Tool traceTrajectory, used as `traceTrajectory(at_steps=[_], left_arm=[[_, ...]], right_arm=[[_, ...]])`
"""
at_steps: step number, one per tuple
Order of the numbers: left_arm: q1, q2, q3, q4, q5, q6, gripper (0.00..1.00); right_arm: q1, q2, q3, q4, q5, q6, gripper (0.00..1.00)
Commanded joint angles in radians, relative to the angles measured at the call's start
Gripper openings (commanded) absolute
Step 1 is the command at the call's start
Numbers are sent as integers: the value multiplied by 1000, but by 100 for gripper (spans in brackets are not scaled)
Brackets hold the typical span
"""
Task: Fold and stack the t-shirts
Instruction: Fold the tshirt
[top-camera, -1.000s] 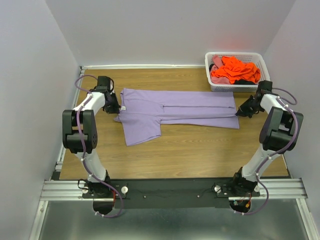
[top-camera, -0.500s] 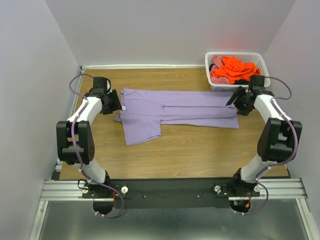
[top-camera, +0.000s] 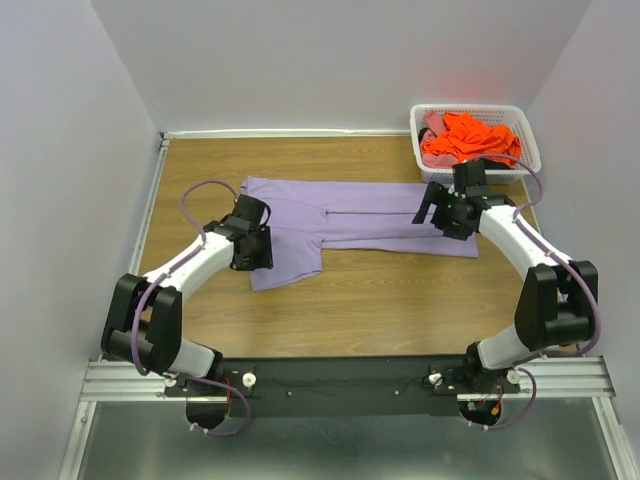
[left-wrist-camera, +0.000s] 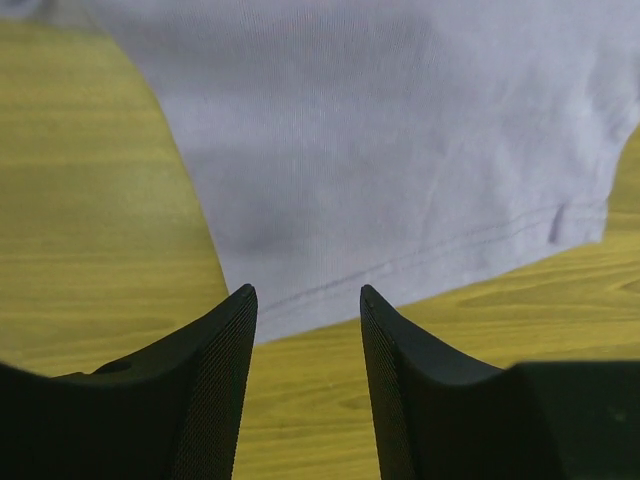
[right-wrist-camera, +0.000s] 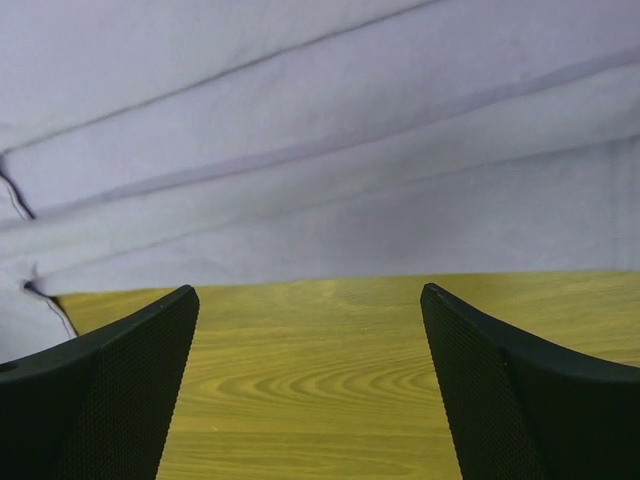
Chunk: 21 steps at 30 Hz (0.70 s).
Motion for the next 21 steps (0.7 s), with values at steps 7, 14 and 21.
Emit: traceTrajectory(at_steps=[7, 14, 21], left_arm=[[-136, 103, -4, -9, -110, -80, 53], [-182, 179, -17, 14, -126, -103, 36], [-185, 194, 10, -7, -147, -104, 0]], right_arm=[[79, 12, -53, 52, -9, 21, 100], [84, -4, -89, 60, -26, 24, 100], [84, -3, -100, 66, -38, 32, 100]])
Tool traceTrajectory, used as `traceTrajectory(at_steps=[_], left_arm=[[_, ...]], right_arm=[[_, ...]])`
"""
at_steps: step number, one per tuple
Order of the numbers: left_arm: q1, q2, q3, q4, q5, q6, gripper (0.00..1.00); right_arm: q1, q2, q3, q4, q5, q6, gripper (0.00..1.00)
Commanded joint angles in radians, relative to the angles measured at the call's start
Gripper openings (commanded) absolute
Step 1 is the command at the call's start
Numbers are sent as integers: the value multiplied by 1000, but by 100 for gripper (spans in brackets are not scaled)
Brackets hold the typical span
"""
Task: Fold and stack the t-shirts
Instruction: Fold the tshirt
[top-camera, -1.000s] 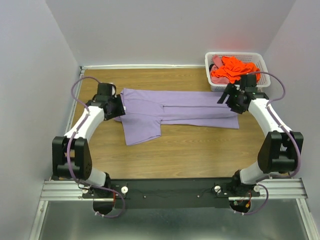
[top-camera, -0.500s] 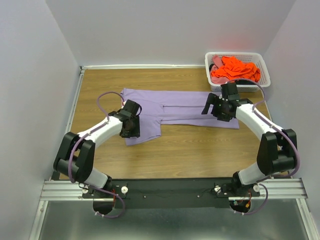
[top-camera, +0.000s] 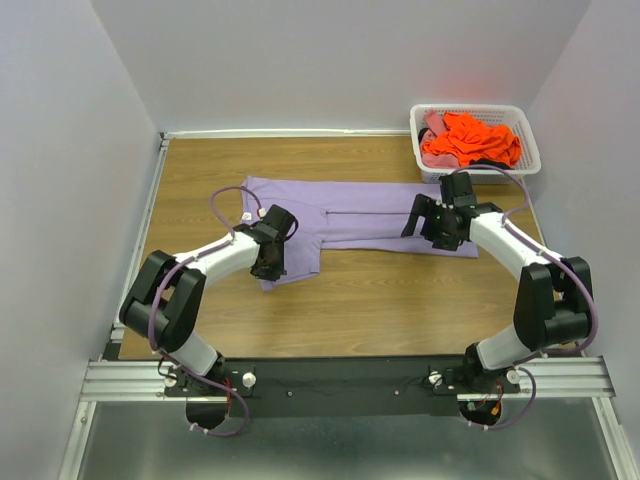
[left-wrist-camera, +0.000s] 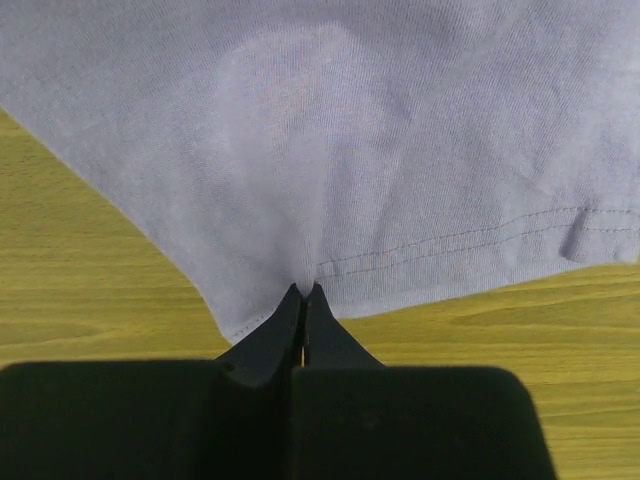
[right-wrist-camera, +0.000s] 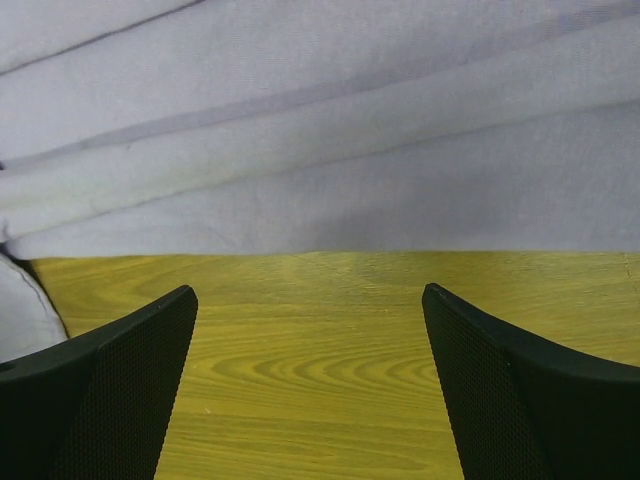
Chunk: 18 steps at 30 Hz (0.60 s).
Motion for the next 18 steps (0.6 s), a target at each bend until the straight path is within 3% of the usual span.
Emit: traceTrajectory(at_steps=[1, 5, 18], left_arm=[[-5, 44, 31, -21, -49, -12, 0], [0, 73, 164, -56, -109, 43, 0], [113, 390, 696, -69, -180, 198, 0]], right_arm=[[7, -10, -9, 25, -20, 9, 100], [7, -7, 11, 23, -18, -6, 100], [13, -38, 9, 20, -64, -43, 100]])
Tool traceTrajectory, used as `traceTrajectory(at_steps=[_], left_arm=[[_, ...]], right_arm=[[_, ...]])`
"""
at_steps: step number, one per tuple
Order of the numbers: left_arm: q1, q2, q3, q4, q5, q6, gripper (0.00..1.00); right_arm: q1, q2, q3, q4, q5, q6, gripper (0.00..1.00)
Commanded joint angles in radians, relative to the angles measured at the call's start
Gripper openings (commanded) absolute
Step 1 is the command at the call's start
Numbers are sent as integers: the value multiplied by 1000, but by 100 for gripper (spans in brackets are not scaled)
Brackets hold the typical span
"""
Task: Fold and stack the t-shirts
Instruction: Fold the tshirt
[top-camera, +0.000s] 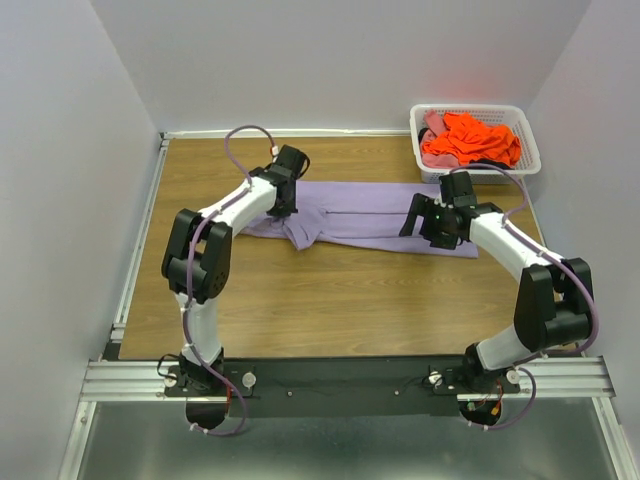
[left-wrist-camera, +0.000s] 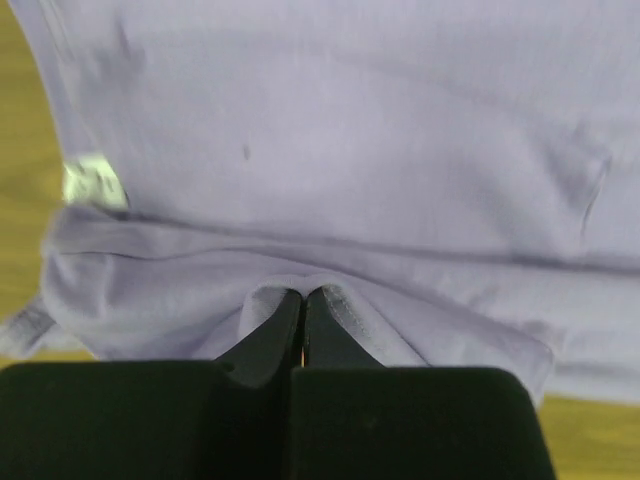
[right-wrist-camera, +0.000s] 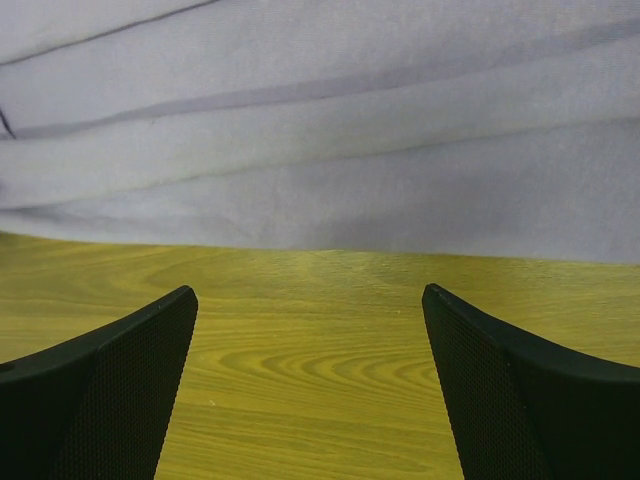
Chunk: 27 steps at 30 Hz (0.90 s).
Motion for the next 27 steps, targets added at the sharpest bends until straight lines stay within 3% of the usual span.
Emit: traceTrajectory(at_steps=[1, 7, 19, 22, 23, 24, 27], left_arm=[[35, 62, 137, -7, -59, 68, 0], [73, 171, 332, -41, -35, 94, 0], [81, 297, 484, -35, -10, 103, 2], [81, 311, 498, -23, -21, 100, 14], [83, 311, 498, -12, -30, 97, 29], [83, 311, 499, -7, -35, 97, 30], [89, 308, 511, 3, -36, 91, 47]], right_arm=[[11, -36, 5, 8, -31, -21, 100], [11, -36, -10, 8, -40, -25, 100], [14, 15, 22, 10, -30, -39, 100], [14, 19, 35, 10, 10, -39, 100], [14, 19, 36, 8, 35, -39, 99], [14, 19, 38, 8, 52, -36, 100], [14, 15, 35, 8, 134, -25, 100]])
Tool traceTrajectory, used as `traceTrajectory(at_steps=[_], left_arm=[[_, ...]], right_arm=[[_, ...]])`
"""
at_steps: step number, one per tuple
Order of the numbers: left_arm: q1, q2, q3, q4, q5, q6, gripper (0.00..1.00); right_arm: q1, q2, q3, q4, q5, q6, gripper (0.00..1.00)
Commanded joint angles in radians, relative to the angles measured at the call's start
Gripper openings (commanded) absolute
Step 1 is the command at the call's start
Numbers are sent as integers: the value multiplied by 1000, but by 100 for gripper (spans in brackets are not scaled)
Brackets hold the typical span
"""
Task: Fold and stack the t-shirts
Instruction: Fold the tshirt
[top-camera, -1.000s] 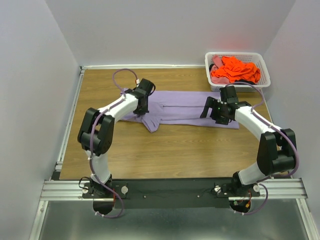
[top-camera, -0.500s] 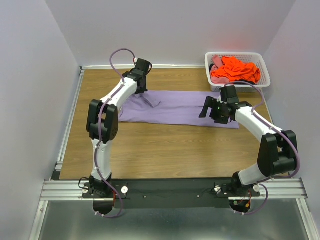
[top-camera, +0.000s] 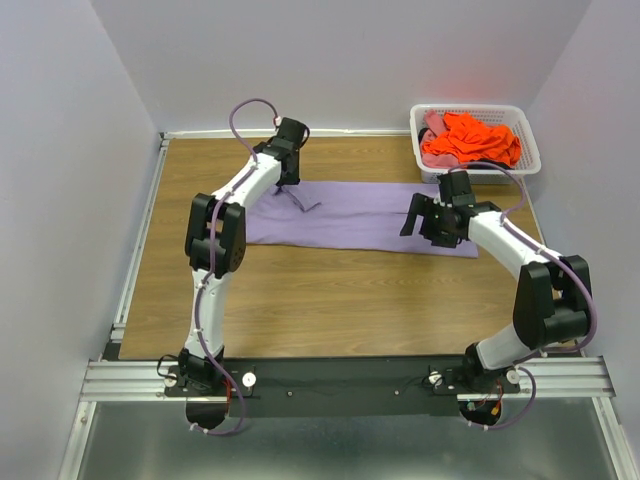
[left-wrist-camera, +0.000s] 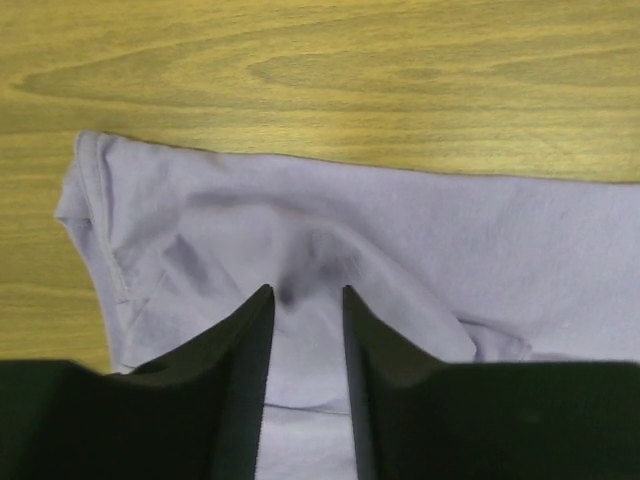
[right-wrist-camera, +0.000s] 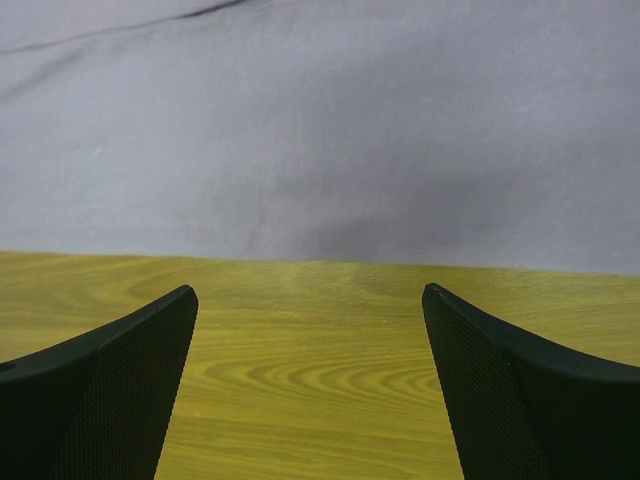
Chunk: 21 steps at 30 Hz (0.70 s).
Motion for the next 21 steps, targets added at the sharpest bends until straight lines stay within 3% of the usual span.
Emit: traceTrajectory(at_steps=[1, 4, 8, 12, 15, 21], left_arm=[[12, -15, 42, 21, -18, -6, 51], [27, -62, 27, 36, 4, -15, 60], [36, -171, -50, 44, 21, -35, 60], [47, -326, -261, 101, 40, -64, 51], [94, -459, -447, 148, 89, -87, 48], [145, -510, -662, 225, 157, -92, 42]], right_arm=[[7, 1, 27, 6, 134, 2, 99], [-4, -2, 21, 6, 204, 17, 100], [-67, -6, 2, 7, 206, 59, 98], [-194, -15, -30, 35, 140, 85, 90], [-295, -22, -73, 101, 36, 113, 79], [-372, 17, -109, 174, -64, 162, 64]])
